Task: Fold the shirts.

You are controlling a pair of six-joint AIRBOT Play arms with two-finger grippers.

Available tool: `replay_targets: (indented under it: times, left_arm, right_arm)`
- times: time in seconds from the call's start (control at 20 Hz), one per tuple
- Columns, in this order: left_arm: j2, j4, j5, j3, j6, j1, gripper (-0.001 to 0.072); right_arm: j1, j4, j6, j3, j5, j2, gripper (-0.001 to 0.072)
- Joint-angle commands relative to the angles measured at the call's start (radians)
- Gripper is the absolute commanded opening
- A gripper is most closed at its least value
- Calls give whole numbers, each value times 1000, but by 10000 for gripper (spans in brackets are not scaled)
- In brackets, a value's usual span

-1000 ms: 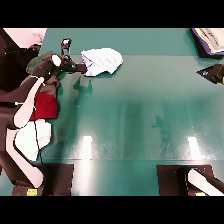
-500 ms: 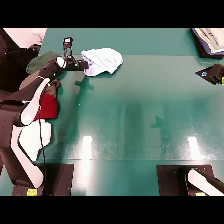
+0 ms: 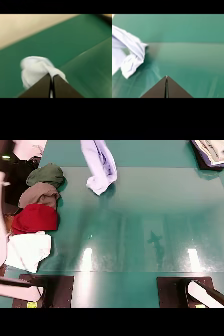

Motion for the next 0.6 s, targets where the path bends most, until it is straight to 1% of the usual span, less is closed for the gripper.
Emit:
replay_targets:
  times: [0.0,0.1,0.2,0.3,0.4,0.45,0.55]
  left_arm:
    - [198,-63,6,18,117,-127,21]
    - [255,-56,1,18,122,-201,21]
    - [285,-45,-89,16,115,-213,21]
    - [287,67,-234,13,6,-204,21]
    - [290,218,-353,-46,-102,-184,21]
    - [290,292,-421,-92,-145,-170,21]
    - [288,380,-539,-199,-198,-130,21]
  right_arm:
    - [1,-3,0,152,16,0,18]
    - [1,-3,0,202,33,0,18]
    - [1,-3,1,224,66,0,18]
    - [2,-8,1,221,113,-1,19]
    - [2,-8,23,177,141,0,18]
    - [2,-6,39,133,150,0,18]
    - [26,-8,56,21,186,0,18]
